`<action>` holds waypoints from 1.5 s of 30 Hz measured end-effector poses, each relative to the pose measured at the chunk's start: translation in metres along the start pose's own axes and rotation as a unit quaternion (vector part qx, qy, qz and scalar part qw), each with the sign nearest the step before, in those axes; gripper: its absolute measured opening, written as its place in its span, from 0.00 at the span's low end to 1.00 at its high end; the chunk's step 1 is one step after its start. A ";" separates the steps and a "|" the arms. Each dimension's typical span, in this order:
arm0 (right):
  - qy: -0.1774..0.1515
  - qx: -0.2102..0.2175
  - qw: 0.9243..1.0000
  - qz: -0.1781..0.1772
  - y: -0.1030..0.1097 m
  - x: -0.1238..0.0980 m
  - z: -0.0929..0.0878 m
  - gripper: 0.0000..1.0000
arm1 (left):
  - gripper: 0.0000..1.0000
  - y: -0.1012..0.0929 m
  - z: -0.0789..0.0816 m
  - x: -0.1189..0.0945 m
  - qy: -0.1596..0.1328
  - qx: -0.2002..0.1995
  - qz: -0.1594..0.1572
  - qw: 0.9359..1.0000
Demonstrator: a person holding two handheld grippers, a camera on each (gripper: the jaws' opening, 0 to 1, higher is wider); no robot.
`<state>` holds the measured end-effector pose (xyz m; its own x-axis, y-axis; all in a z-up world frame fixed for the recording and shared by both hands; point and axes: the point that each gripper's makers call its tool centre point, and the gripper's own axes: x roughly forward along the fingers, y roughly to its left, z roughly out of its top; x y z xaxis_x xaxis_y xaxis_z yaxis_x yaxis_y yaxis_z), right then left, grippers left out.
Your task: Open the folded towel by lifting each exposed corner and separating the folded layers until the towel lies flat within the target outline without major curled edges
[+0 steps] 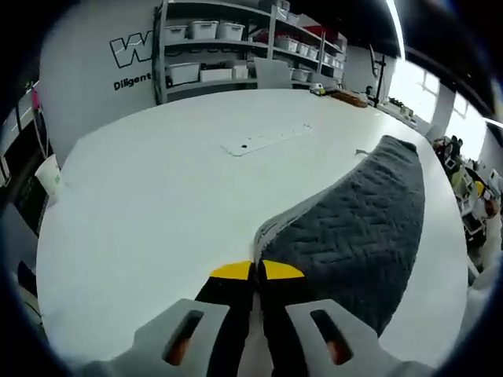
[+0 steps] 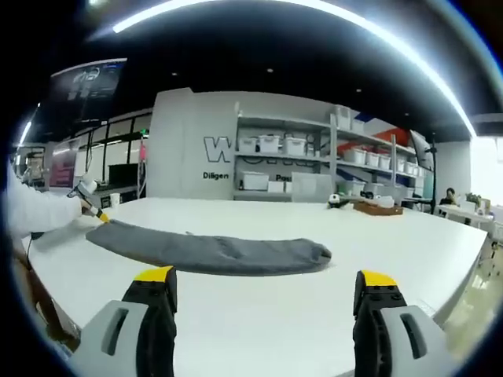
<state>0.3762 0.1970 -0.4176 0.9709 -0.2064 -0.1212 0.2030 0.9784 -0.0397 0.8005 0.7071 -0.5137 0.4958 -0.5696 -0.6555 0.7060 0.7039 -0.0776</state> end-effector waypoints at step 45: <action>0.015 0.005 0.999 0.028 0.024 -0.001 -0.009 0.92 | 0.02 -0.186 -0.036 -0.094 -0.072 0.183 -0.233 0.952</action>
<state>0.3787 0.2211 -0.4278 0.9766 -0.1518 -0.1521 0.1502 0.9884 -0.0225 0.6043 0.6446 -0.4642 0.1315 -0.8544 -0.5027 0.9823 0.1805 -0.0498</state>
